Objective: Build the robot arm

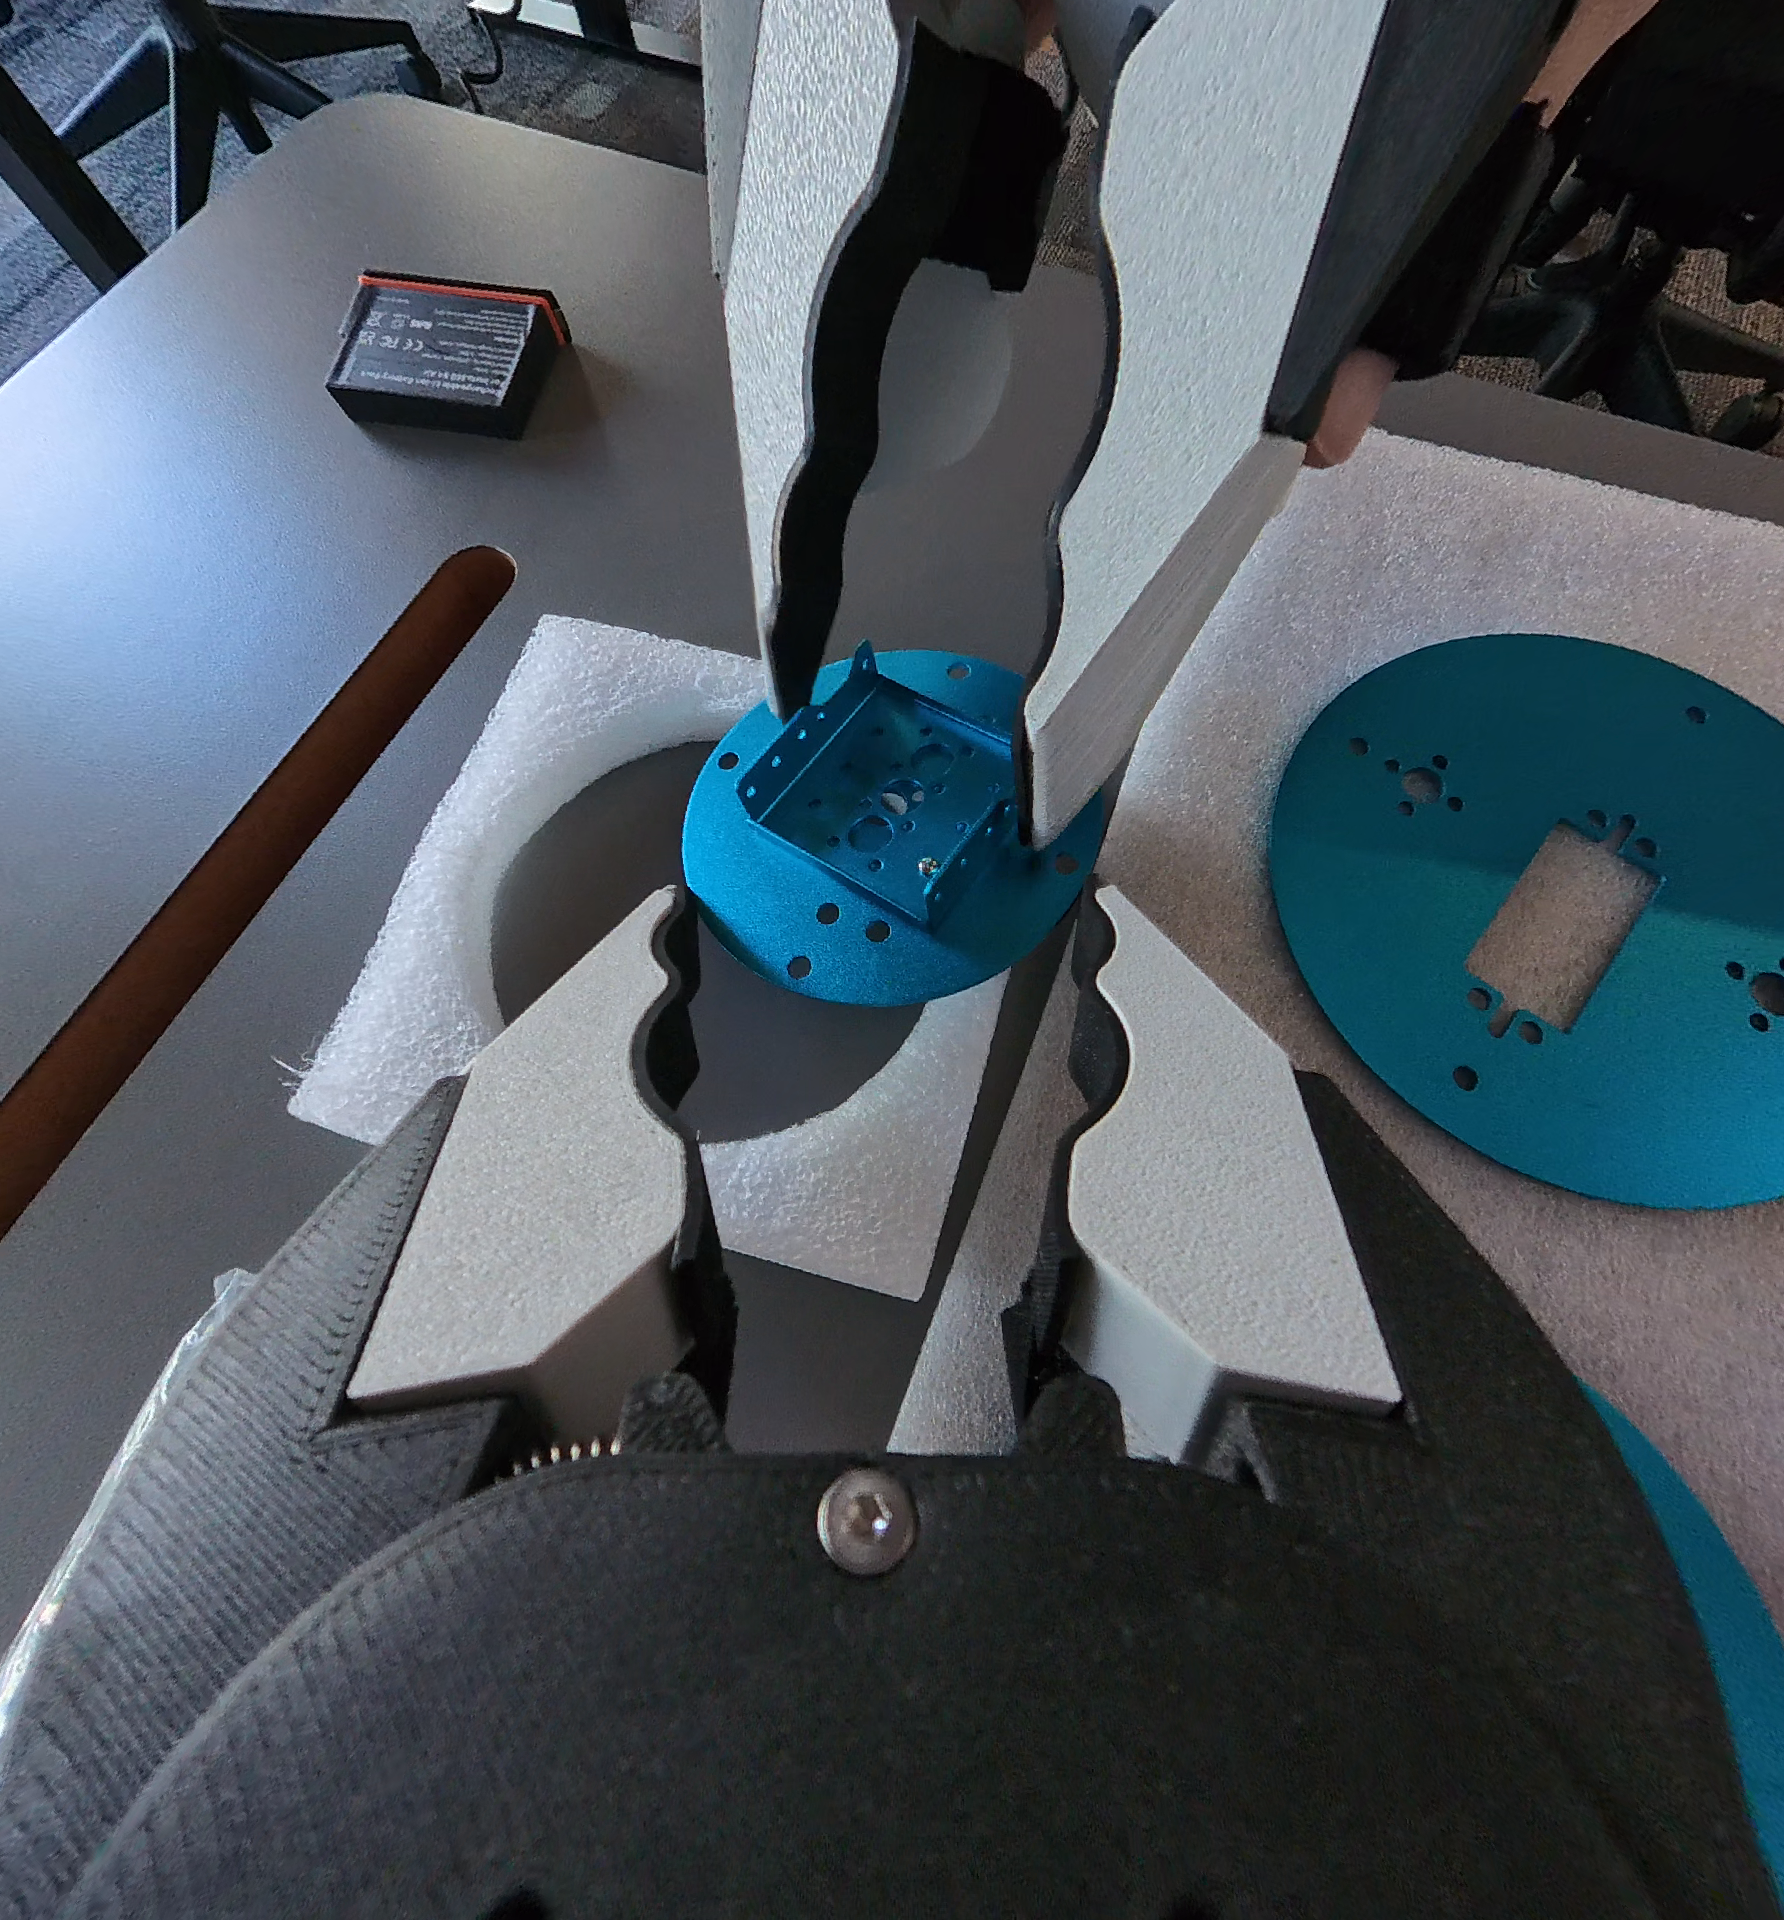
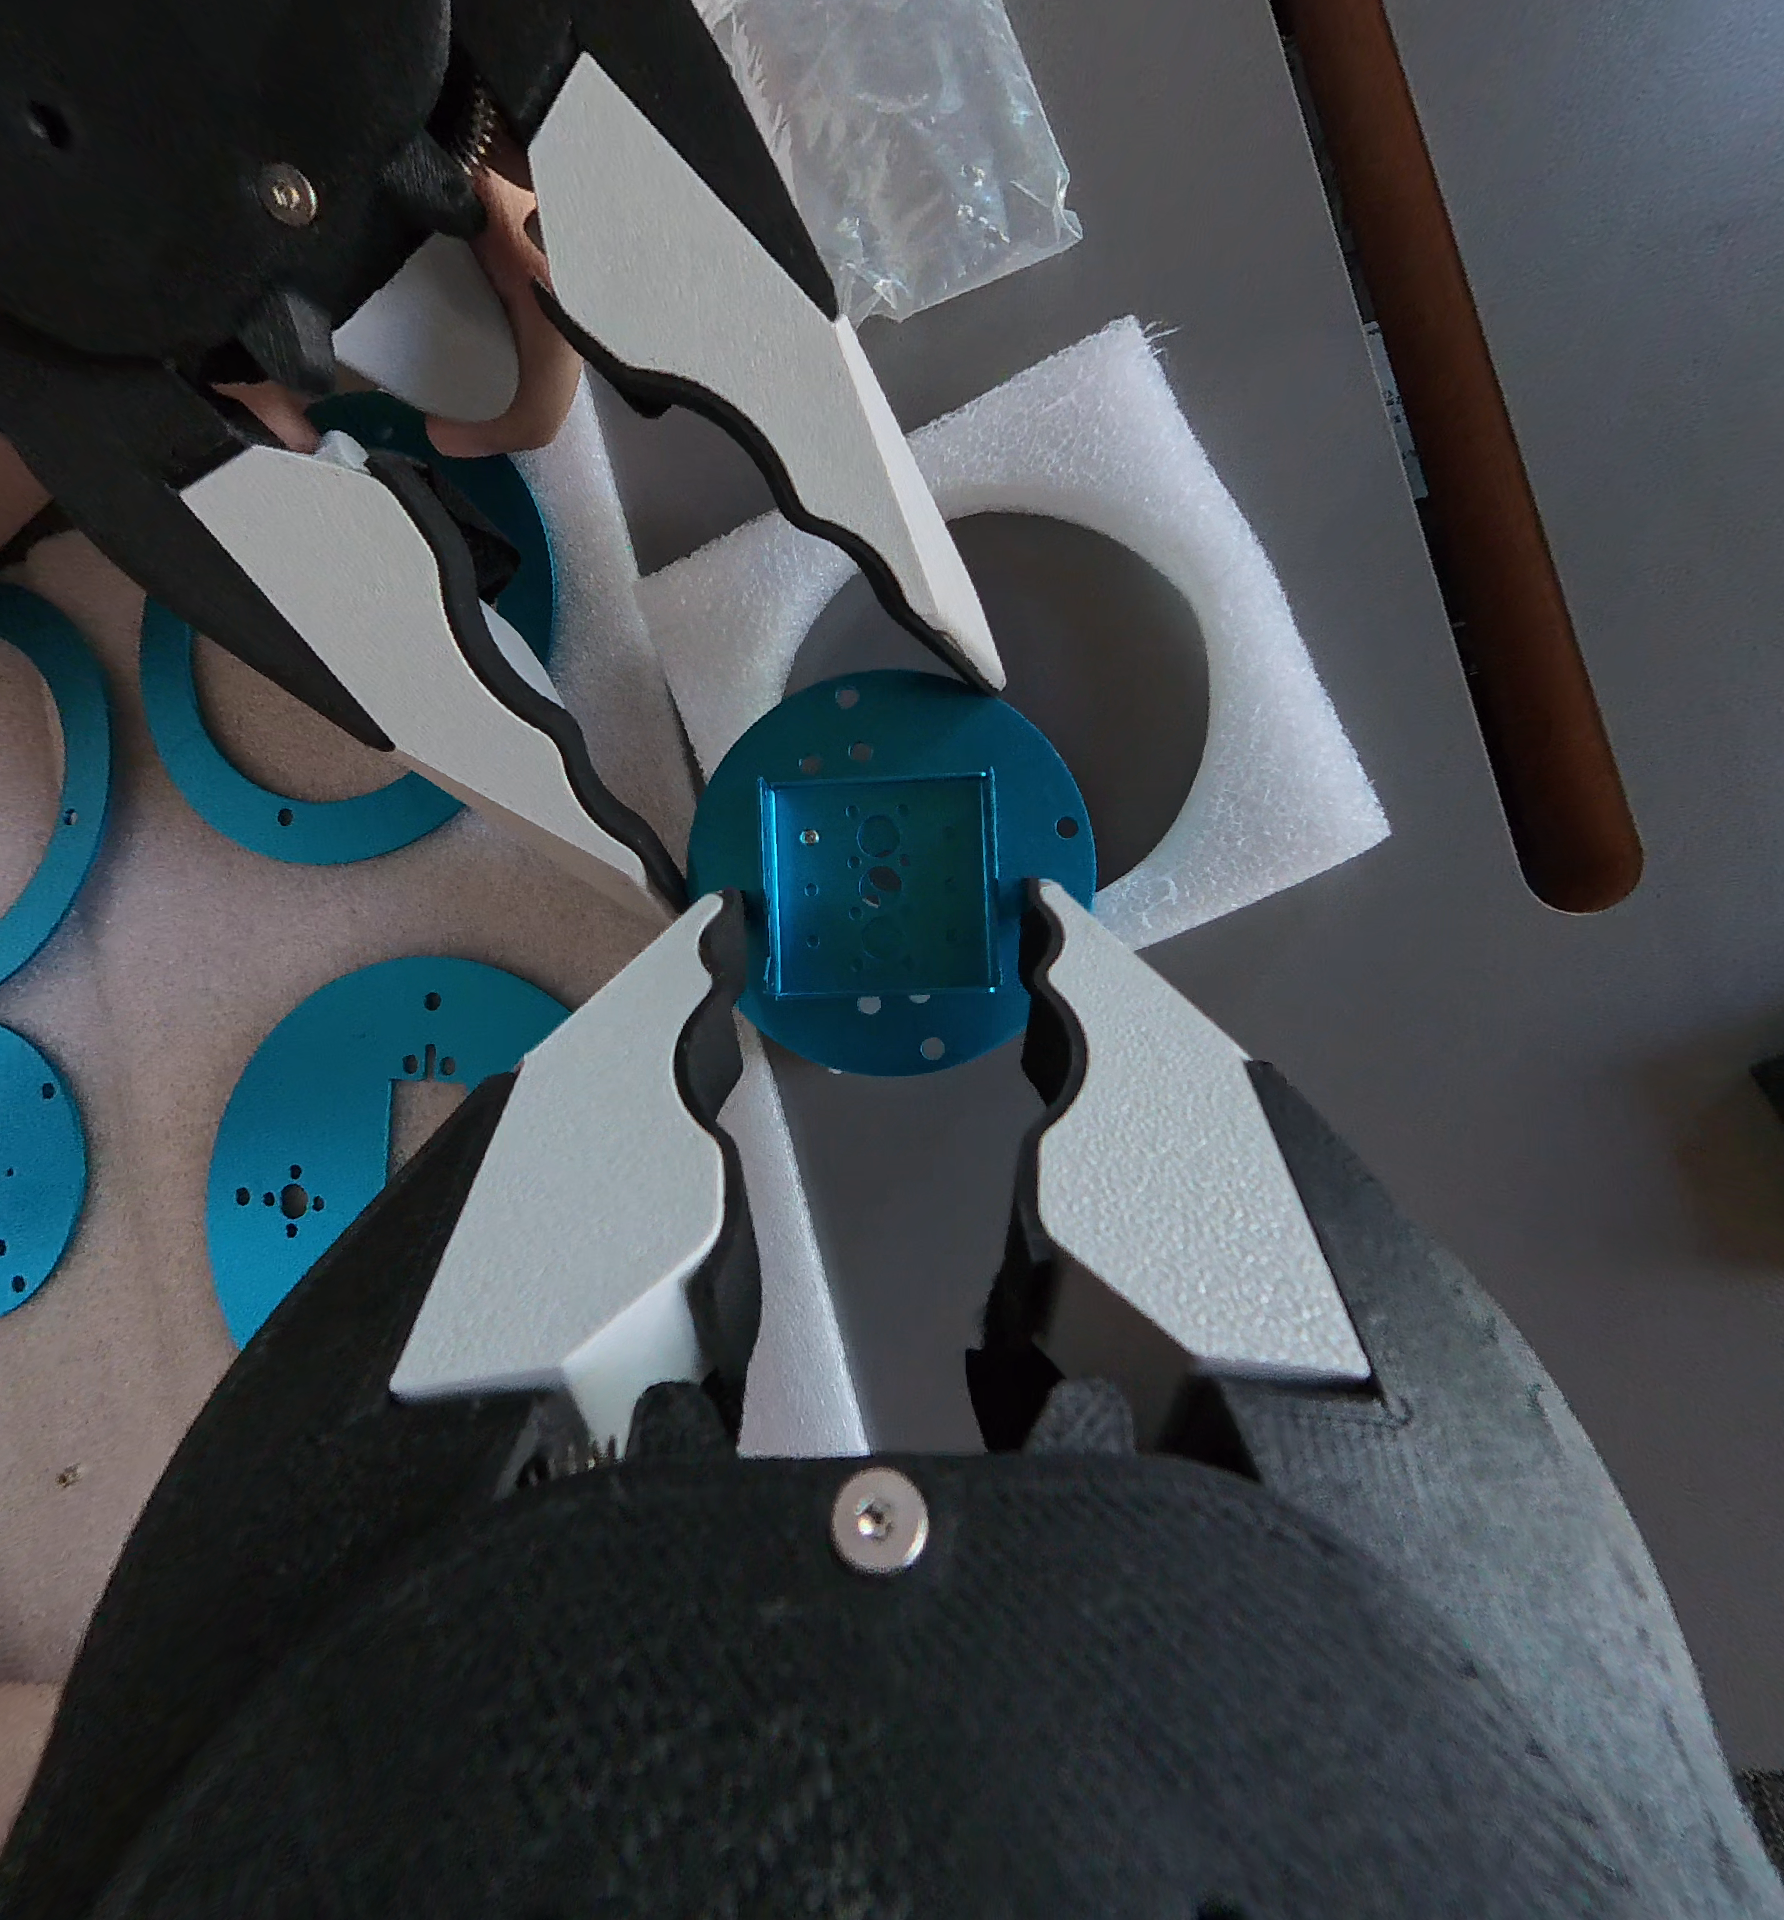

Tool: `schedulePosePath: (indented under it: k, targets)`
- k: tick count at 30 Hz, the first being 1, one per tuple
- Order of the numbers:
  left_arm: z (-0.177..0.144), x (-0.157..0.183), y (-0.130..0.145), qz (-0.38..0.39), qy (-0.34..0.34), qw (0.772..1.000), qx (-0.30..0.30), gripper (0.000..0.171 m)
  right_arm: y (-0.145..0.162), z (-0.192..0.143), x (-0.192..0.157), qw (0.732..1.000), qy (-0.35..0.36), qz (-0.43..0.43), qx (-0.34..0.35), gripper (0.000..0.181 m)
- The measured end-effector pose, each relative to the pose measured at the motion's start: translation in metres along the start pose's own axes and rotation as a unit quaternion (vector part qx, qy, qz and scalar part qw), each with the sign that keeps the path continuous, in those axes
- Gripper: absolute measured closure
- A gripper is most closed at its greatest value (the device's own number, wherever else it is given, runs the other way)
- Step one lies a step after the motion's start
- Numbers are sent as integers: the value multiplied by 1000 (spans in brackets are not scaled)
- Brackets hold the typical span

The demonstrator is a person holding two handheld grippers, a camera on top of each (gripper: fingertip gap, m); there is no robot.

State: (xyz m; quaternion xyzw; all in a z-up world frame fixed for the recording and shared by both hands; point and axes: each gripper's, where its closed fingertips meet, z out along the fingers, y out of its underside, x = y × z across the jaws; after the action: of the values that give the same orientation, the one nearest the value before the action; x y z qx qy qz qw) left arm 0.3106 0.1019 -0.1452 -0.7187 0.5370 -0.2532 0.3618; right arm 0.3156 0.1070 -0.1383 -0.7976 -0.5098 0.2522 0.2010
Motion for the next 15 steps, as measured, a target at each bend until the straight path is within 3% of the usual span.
schedulePosePath:
  k: [4,9,15]
  targets:
    - [1,0,1,3,0,1000,-4,100,-6,-6,-1,1000,-2,-2,22,122]
    - [2,2,3,9,-1,1000,-13,100,-19,-27,6,995,-4,23,98,122]
    - [3,2,4,17,-6,1000,-16,100,-16,-30,5,990,-30,32,135,168]
